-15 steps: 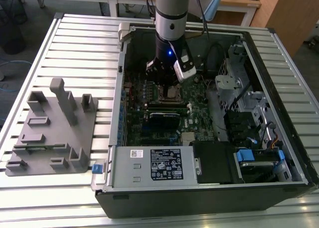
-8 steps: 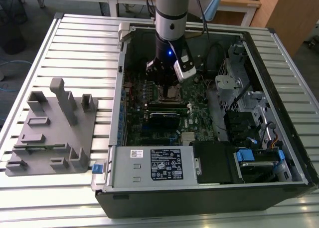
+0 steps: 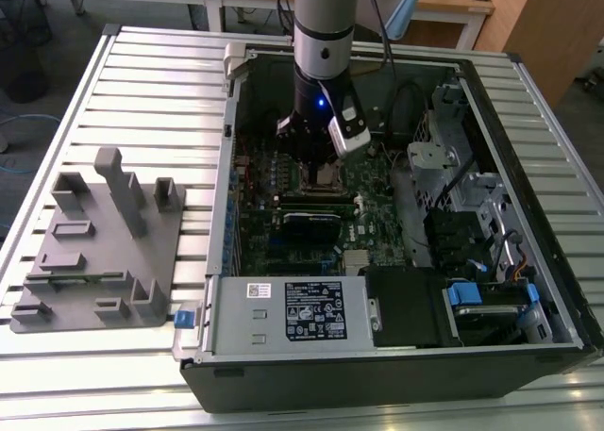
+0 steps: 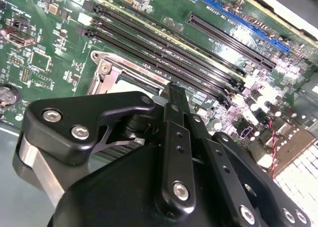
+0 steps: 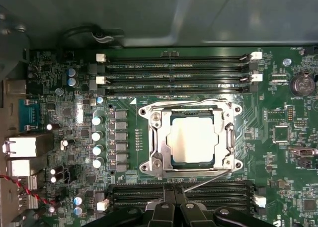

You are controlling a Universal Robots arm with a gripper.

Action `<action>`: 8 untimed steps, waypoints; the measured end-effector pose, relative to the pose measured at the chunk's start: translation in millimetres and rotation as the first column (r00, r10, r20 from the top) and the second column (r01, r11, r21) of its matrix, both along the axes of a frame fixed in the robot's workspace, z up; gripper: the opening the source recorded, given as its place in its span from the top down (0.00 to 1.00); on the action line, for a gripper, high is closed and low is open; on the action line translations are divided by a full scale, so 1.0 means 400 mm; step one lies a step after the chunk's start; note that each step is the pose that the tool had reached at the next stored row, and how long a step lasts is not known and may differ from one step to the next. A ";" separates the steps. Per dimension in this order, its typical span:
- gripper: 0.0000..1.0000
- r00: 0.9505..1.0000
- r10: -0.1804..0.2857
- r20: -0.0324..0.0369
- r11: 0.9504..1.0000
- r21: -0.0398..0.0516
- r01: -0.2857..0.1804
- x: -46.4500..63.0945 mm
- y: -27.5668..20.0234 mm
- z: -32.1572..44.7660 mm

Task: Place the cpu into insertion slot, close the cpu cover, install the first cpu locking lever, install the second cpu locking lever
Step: 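Install the second cpu locking lever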

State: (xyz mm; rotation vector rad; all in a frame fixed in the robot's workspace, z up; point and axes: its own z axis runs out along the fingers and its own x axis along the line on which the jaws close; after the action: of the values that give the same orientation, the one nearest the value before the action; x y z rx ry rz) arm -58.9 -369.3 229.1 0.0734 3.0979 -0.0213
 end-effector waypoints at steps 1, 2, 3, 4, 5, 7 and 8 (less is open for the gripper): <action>0.89 1.000 0.000 0.000 1.000 0.000 0.000 -0.001 0.000 -0.005; 0.89 1.000 0.000 0.000 1.000 0.000 0.000 -0.002 0.000 -0.009; 0.89 1.000 0.000 0.000 1.000 0.000 0.000 -0.003 0.000 -0.013; 0.89 1.000 0.000 0.000 1.000 0.000 0.000 -0.005 0.000 -0.019; 0.89 1.000 0.000 0.000 1.000 0.000 0.000 -0.007 0.000 -0.023; 0.89 1.000 0.000 0.000 1.000 0.000 0.000 -0.010 0.000 -0.027; 0.89 1.000 0.000 0.000 1.000 0.000 0.000 -0.010 0.000 -0.027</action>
State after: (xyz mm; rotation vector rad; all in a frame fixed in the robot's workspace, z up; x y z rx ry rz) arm -63.0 -369.4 218.3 0.0732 3.0980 -0.0217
